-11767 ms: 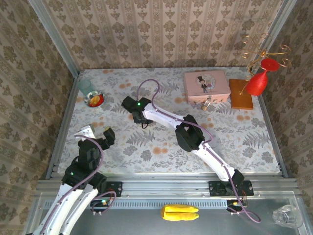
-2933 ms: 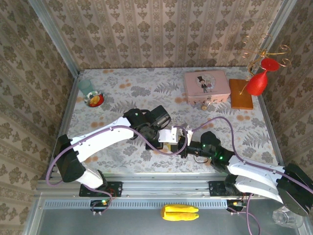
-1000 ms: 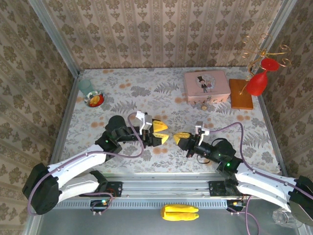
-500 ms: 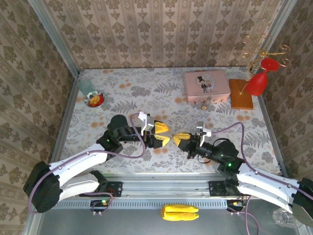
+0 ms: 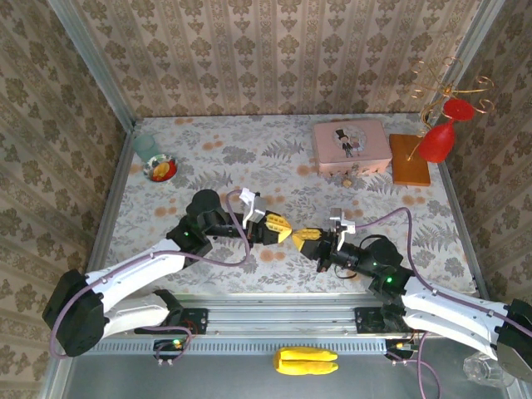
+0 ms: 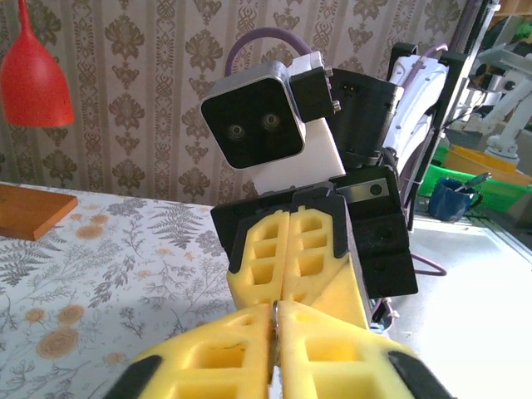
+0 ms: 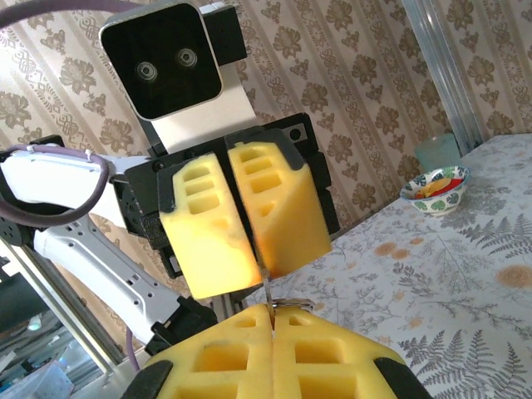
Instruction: Unlock a padlock with a key
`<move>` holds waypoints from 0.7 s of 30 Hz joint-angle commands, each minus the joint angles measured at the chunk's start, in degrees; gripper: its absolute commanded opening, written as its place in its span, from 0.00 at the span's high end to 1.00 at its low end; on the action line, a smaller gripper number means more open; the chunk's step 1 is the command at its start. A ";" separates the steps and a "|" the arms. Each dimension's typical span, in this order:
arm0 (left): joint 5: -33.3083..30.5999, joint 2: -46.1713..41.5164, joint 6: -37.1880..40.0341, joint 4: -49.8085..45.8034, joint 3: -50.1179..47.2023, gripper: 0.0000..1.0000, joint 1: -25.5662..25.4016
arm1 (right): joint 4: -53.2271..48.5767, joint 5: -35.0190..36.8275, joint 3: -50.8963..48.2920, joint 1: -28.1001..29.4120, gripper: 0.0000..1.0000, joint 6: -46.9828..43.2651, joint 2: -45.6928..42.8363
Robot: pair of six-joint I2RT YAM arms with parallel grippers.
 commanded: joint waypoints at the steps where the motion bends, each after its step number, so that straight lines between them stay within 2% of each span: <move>1: 4.07 -0.20 1.31 -1.40 2.01 0.94 -0.86 | 0.94 1.12 1.72 0.19 1.00 -1.46 -0.08; 4: 5.10 0.17 2.06 -3.65 2.85 1.00 -0.85 | 1.05 1.83 1.33 0.29 1.00 -1.54 -0.38; 8: 4.81 0.00 2.50 -4.65 3.08 1.00 -0.83 | 0.06 3.05 1.37 0.27 1.00 -1.71 -0.86; 10: 3.42 -0.33 2.89 -5.56 3.16 1.00 -0.86 | -1.13 4.43 1.42 0.29 0.90 -1.92 -1.28; 13: -0.57 -0.78 5.33 -11.43 4.81 1.00 -0.80 | -4.32 6.94 1.12 0.27 0.60 -3.22 -2.71; 15: -3.62 -0.80 7.60 -17.15 6.61 1.00 -0.88 | -8.95 7.71 1.66 0.23 0.48 -4.58 -4.18; 18: -8.29 -0.06 10.60 -27.91 11.02 1.00 -1.28 | -13.30 7.42 2.68 0.01 0.44 -6.49 -6.23; 21: -10.80 0.77 13.04 -34.46 13.98 1.00 -2.94 | -13.94 7.94 2.62 0.01 0.47 -6.39 -6.68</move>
